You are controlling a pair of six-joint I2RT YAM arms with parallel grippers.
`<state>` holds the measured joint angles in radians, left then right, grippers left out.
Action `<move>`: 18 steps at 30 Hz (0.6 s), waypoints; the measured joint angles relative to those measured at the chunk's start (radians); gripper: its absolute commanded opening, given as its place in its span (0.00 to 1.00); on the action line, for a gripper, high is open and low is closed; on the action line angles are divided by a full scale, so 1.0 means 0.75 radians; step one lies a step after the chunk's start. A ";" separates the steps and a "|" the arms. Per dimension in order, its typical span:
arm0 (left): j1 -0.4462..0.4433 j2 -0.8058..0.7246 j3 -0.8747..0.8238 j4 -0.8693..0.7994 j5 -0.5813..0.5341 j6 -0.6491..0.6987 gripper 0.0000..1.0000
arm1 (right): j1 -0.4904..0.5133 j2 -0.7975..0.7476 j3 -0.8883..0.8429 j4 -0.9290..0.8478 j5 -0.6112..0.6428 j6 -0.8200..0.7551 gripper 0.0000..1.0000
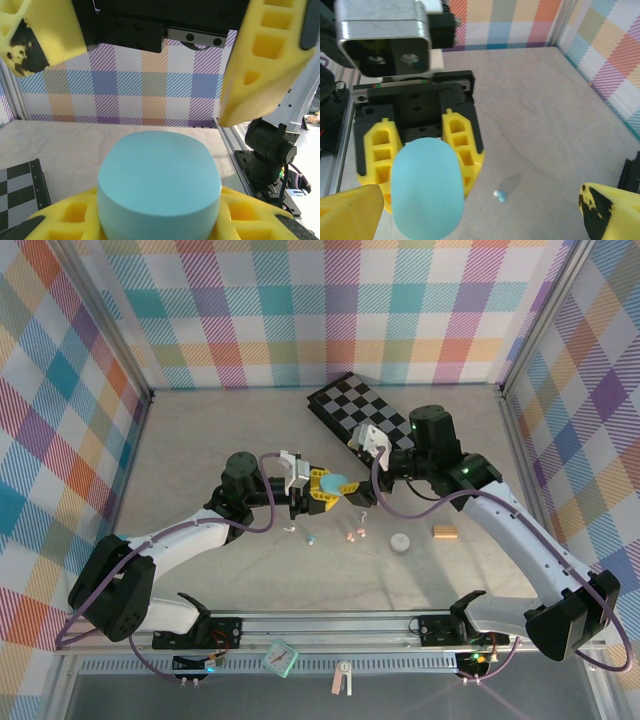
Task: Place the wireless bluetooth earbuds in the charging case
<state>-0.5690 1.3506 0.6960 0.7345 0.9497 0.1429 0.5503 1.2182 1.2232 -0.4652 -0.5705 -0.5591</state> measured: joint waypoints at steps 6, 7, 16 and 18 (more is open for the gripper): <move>0.000 -0.001 0.000 0.000 0.001 0.000 0.36 | 0.018 0.013 -0.001 0.003 0.008 -0.014 0.99; 0.000 -0.003 -0.001 -0.001 0.001 0.000 0.36 | 0.019 0.019 -0.001 0.008 0.019 -0.013 0.99; 0.002 -0.014 -0.007 -0.003 -0.011 -0.006 0.36 | 0.019 0.041 -0.002 0.039 0.057 -0.012 0.99; 0.002 -0.014 -0.007 -0.001 -0.010 -0.007 0.36 | 0.019 0.041 -0.002 0.039 0.043 -0.024 0.99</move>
<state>-0.5674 1.3399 0.6907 0.7338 0.9421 0.1379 0.5644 1.2488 1.2217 -0.4362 -0.5385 -0.5774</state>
